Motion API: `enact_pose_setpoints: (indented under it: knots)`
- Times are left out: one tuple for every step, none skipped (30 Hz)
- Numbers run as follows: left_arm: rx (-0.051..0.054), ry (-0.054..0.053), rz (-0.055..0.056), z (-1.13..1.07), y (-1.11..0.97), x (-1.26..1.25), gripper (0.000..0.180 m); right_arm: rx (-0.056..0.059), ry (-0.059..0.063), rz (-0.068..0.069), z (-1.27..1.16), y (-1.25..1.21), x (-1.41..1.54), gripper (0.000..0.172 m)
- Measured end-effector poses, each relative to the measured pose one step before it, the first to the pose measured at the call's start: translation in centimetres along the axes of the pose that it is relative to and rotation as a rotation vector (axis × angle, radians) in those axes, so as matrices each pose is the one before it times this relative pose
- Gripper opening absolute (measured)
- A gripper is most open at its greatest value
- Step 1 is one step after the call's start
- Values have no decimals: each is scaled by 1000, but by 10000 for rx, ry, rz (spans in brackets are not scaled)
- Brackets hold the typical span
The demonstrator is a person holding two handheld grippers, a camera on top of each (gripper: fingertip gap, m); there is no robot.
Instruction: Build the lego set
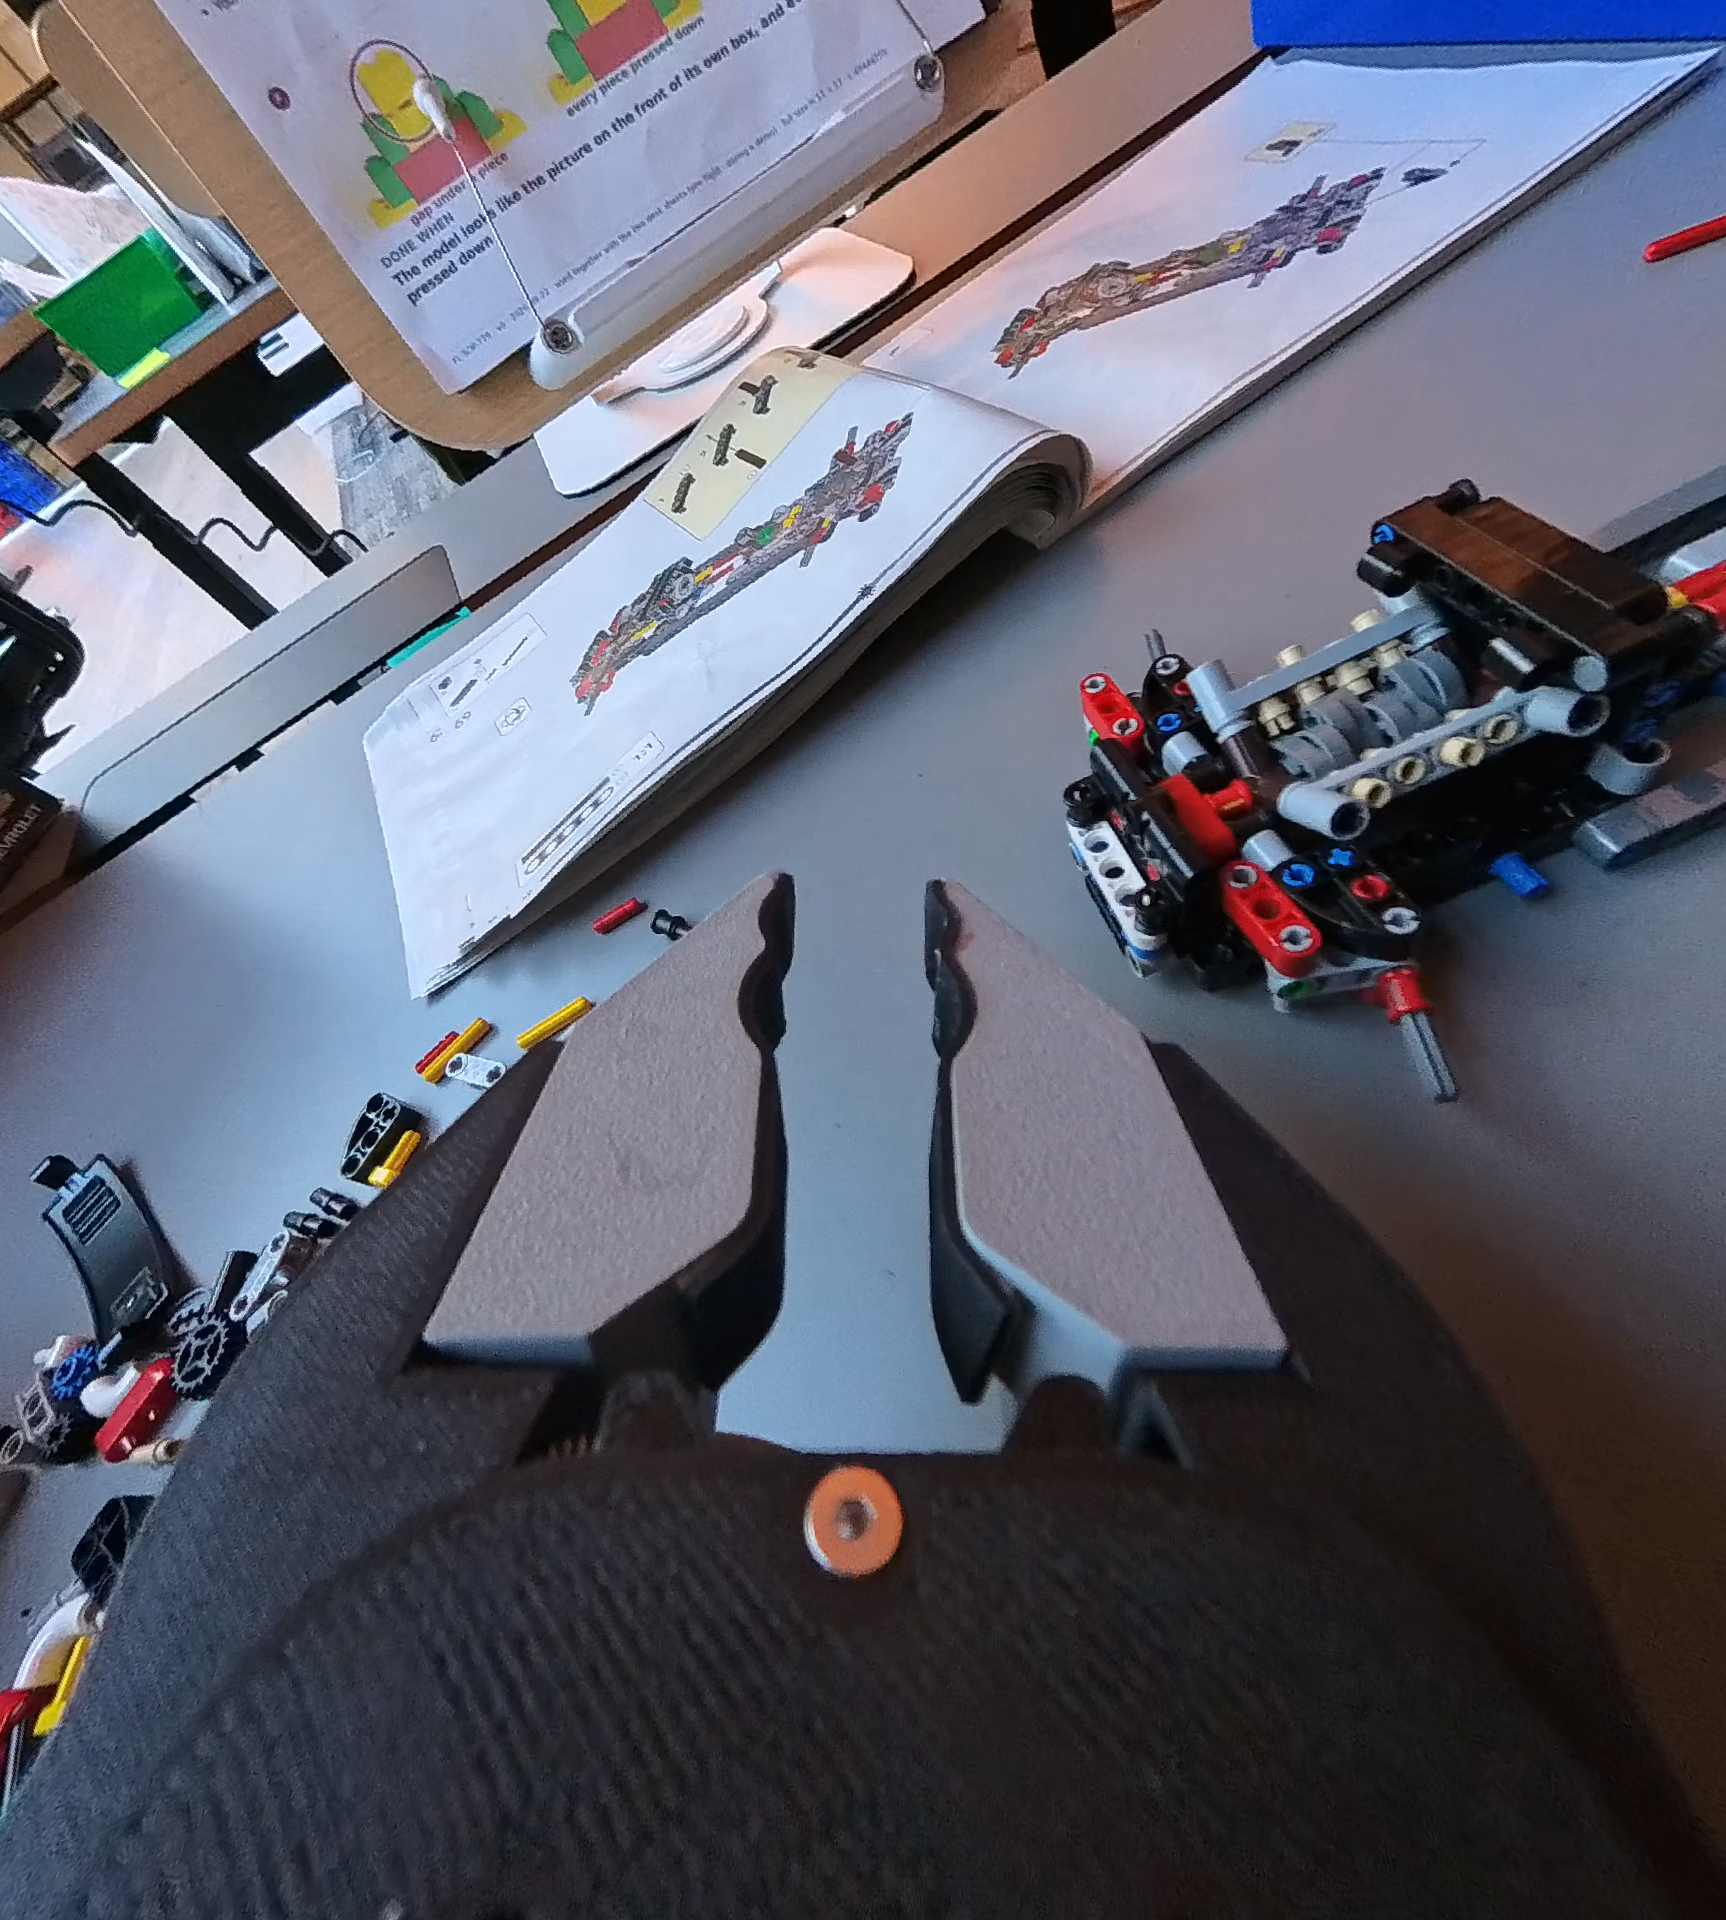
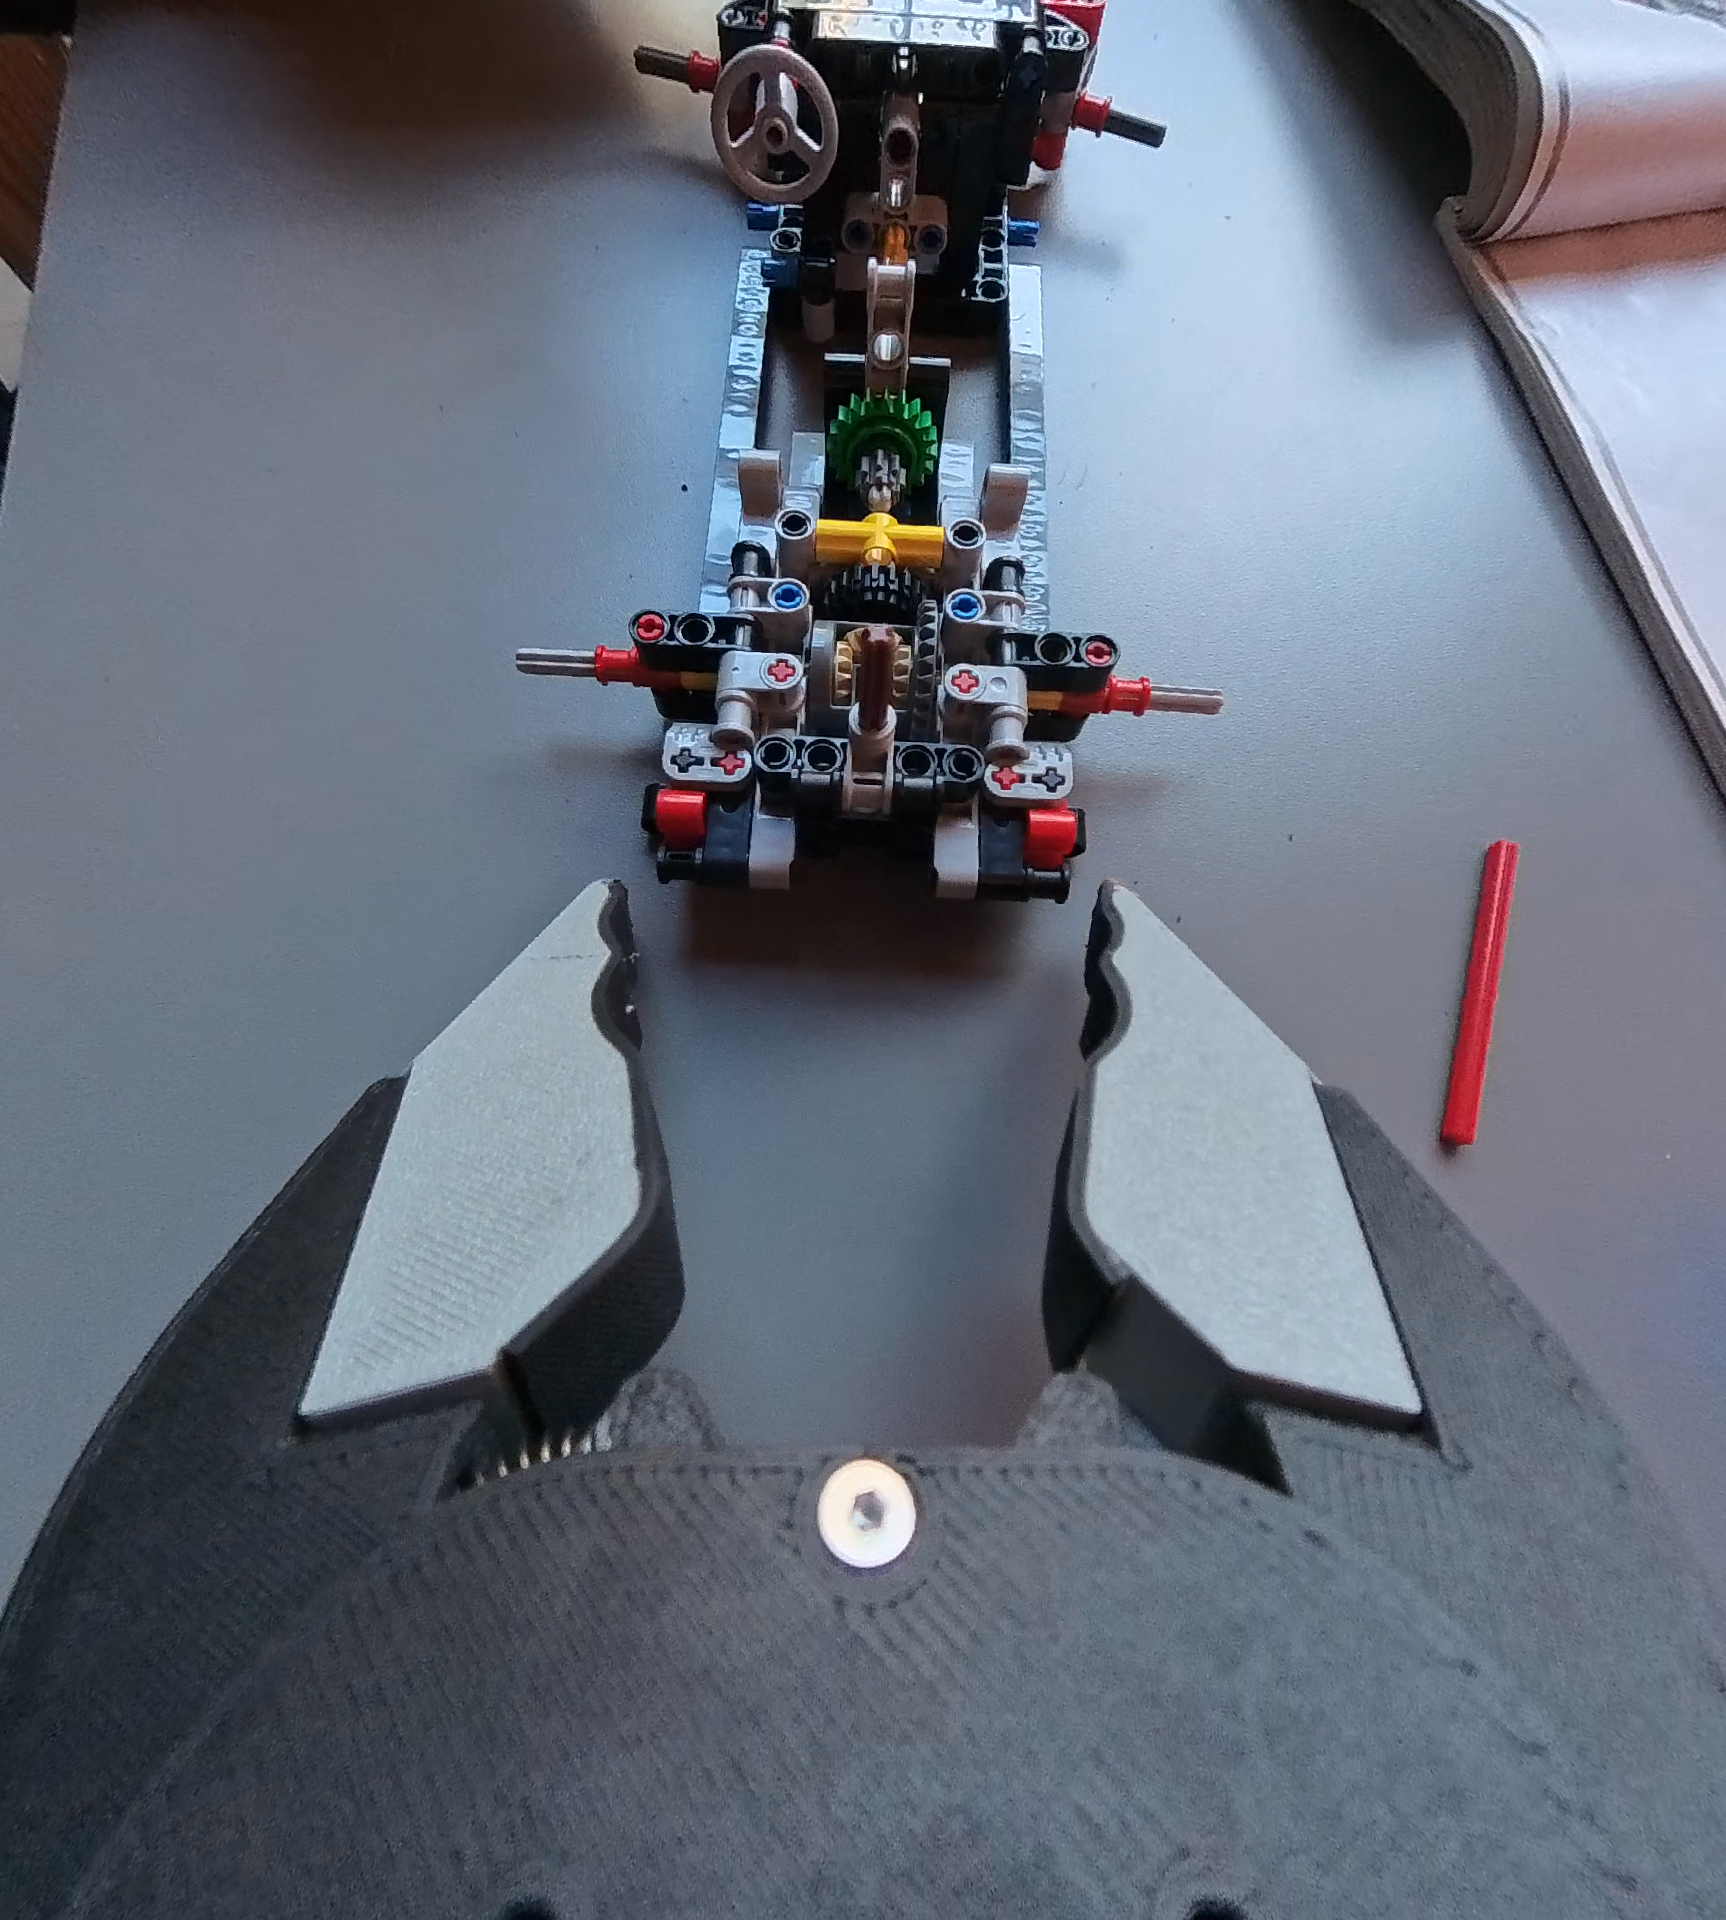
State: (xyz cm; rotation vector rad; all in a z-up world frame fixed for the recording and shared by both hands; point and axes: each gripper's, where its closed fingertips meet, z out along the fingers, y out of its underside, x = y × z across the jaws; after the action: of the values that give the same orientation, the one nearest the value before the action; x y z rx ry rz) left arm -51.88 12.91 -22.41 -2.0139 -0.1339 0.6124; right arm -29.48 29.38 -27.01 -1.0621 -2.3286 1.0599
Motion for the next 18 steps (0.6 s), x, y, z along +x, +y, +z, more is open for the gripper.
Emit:
enact_pose_setpoints:
  knots:
    - [-12,-11,-4,47,20,-51,22,11,-14,17,-7,-15,-1,86]
    - [-12,-2,-1,60,16,-46,22,10,-16,20,-13,-10,1,85]
    - [-13,-5,-1,69,5,-58,22,12,-17,21,-11,-12,13,85]
    - [-12,-3,-9,62,8,-53,22,16,-10,22,-9,-18,8,85]
    - [-7,-2,-18,44,10,-44,22,19,-3,23,-18,-25,24,85]
    - [8,-5,-23,1,-12,-40,22,15,-5,21,-10,-17,15,85]
    - [15,-6,-26,-15,-13,-38,22,12,-3,15,-18,-7,15,85]
    - [18,-4,-20,-17,-20,-30,22,8,-3,4,-6,-14,0,85]
    - [0,2,-15,-2,0,-11,22,3,1,-11,-5,2,-11,85]
    - [-13,7,-6,9,16,1,22,-2,10,-24,7,-5,-14,85]
    - [-11,7,-1,22,16,4,22,-6,3,-27,15,5,-27,85]
    - [-3,0,-4,-2,4,3,22,5,2,-17,11,-27,-22,84]
    - [6,-2,-8,-3,-10,-13,22,10,-9,-8,22,-27,-29,84]
    - [0,0,-15,3,0,-23,22,0,-10,8,7,-5,1,84]
    - [-4,4,-19,0,7,-14,22,2,-8,34,-6,4,23,84]
    - [-5,3,-18,7,2,-13,22,29,-15,47,-36,-32,35,84]
    - [-4,4,-13,4,14,-15,22,50,-24,52,-44,-57,28,84]
    - [-4,3,-9,3,0,-10,22,54,-19,59,-53,-66,37,84]
